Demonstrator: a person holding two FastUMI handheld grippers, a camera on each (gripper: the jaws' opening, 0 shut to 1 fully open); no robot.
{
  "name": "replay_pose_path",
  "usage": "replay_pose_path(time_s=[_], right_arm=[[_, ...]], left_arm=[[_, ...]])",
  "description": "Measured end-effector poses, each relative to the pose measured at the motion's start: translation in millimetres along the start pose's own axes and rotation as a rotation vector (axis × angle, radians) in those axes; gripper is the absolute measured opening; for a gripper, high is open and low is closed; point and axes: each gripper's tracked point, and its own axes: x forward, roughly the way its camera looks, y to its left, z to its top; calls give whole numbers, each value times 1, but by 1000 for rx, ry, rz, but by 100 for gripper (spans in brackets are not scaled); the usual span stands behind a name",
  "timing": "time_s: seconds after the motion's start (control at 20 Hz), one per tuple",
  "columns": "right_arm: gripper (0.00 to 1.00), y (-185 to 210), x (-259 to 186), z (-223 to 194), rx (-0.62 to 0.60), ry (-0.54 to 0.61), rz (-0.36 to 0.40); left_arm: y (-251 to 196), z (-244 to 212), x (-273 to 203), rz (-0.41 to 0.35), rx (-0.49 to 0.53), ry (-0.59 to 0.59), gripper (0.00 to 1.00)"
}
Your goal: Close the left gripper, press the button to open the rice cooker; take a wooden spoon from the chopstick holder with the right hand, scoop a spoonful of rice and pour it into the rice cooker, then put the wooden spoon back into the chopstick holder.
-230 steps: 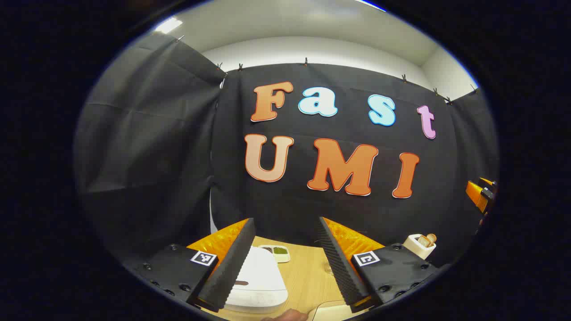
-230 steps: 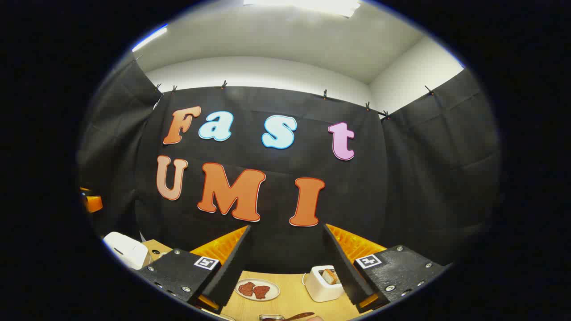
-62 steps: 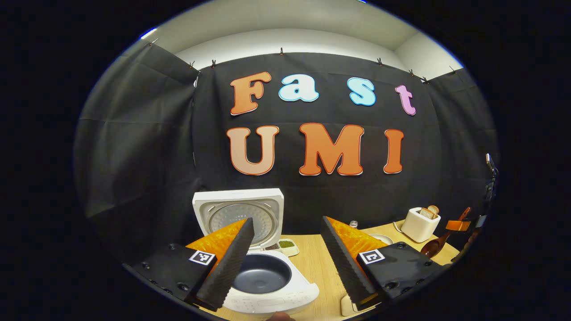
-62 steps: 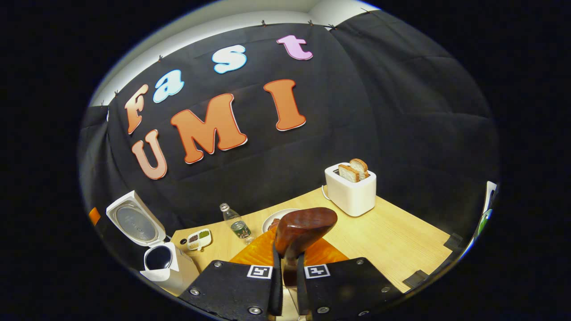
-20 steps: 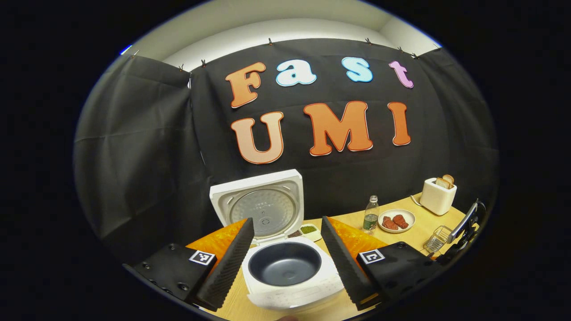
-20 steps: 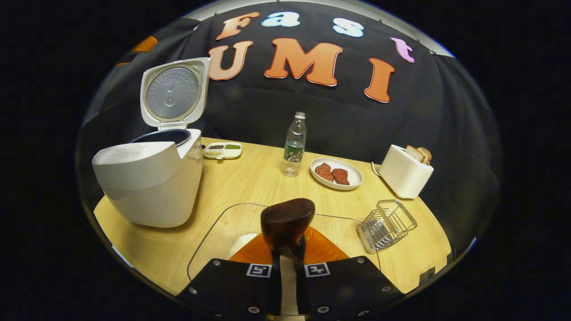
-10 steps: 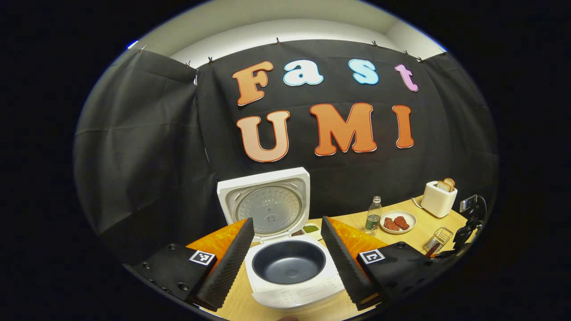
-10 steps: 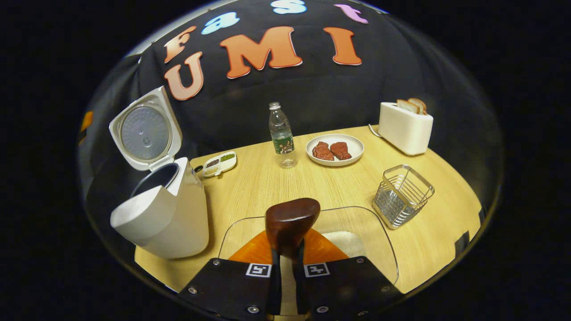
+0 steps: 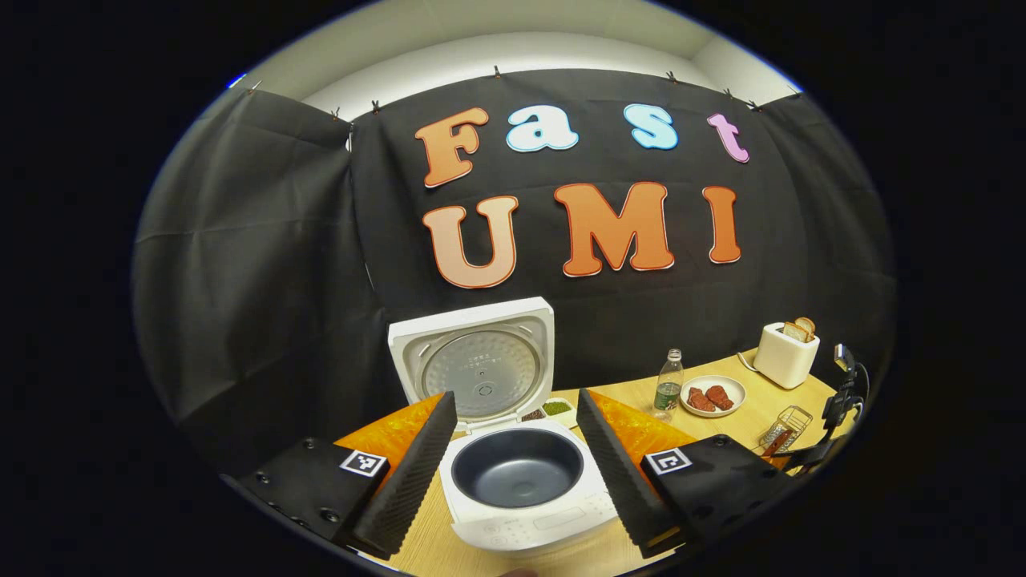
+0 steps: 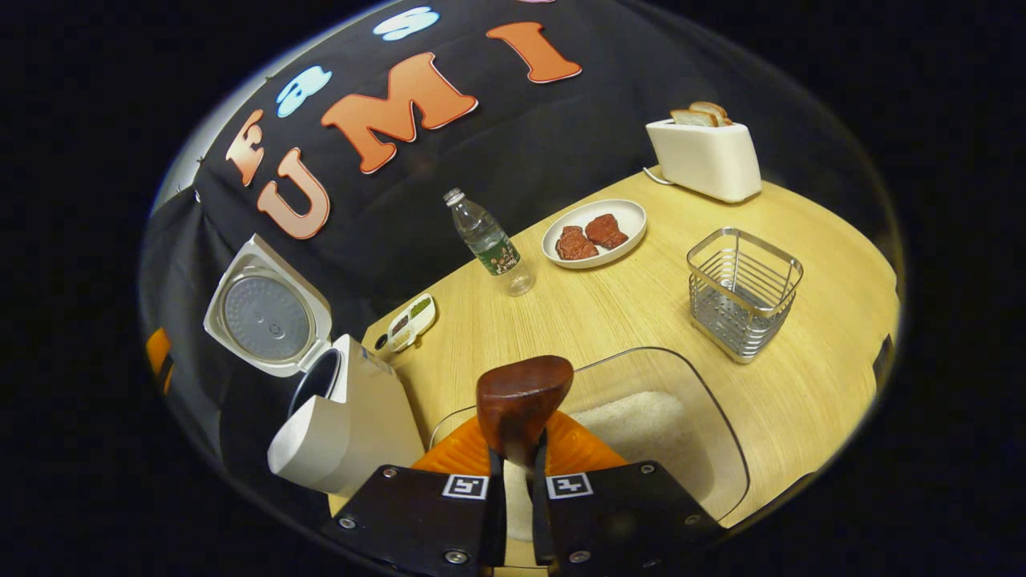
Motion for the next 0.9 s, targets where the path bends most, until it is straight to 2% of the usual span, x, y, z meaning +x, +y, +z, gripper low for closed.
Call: replay_pose_path(time_s=[0.15,0.4,0.6,0.75,0.8,0.85,0.9], right_arm=[[12,3,1,-2,109,42,55],[12,-13,2,-2,336,94,127],[12,-30,-1,-3,459,118,163],[12,-41,-12,15,545,89,200],[8,-43,-17,23,565,79,217],[12,-44,-21,34,585,68,234],[12,-44,-25,42,605,55,251]], left_arm=[[1,1,1,0,1,-1,100],[-3,0,2,-3,-7,2,100],[-10,1,3,-8,-11,1,100],[-14,1,3,-11,-18,-2,100],[-16,1,4,-10,-21,-2,100],[-17,2,4,-8,-27,-3,100],[-18,3,4,-7,-37,-6,100]])
